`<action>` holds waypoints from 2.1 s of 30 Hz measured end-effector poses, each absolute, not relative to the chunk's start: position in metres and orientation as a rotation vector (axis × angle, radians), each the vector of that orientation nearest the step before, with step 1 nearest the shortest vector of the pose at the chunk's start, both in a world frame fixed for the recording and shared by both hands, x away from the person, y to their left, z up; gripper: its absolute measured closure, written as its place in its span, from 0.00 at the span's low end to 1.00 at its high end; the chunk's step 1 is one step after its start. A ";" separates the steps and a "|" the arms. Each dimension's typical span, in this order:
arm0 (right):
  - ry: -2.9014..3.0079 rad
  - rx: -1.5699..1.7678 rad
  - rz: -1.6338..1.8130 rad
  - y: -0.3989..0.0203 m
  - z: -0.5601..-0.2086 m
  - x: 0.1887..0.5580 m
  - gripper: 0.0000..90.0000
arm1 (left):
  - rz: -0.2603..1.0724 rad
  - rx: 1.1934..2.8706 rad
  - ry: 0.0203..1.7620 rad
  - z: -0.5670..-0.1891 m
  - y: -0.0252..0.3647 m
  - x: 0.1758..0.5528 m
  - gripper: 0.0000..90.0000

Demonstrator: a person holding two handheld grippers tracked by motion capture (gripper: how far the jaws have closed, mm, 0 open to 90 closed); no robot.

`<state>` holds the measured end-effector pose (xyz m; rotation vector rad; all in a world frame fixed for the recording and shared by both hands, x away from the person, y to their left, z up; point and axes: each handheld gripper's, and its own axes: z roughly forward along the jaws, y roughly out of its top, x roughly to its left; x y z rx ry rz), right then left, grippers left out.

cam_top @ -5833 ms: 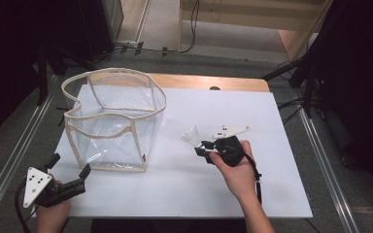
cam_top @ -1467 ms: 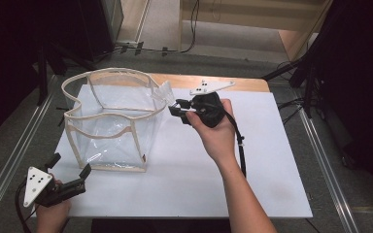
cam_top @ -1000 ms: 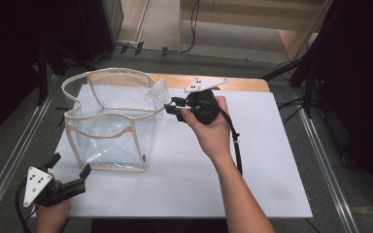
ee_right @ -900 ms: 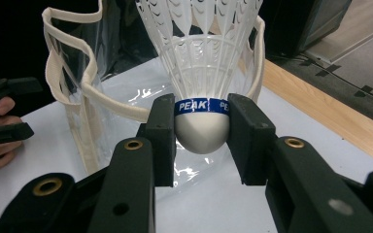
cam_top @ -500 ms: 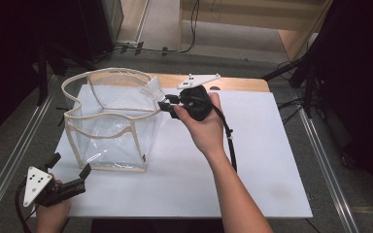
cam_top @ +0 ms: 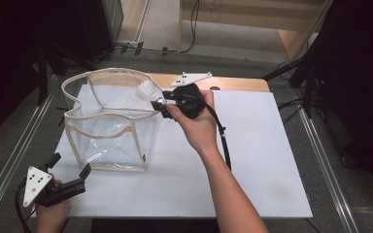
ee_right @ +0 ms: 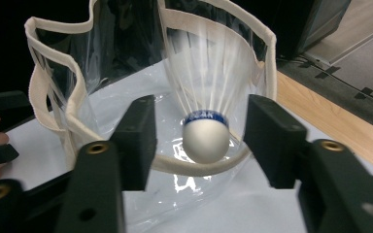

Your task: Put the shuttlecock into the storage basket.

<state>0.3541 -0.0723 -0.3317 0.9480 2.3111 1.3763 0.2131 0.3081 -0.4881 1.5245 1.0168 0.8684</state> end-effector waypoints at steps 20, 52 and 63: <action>2.216 0.916 1.401 -0.119 -0.348 0.327 0.00 | 0.871 1.528 1.017 -0.488 0.308 0.213 0.00; 2.172 0.969 1.379 -0.164 -0.384 0.297 0.00 | 0.880 1.524 1.025 -0.488 0.307 0.213 0.00; 2.170 0.993 1.368 -0.178 -0.396 0.288 0.00 | 0.879 1.527 1.022 -0.488 0.307 0.213 0.00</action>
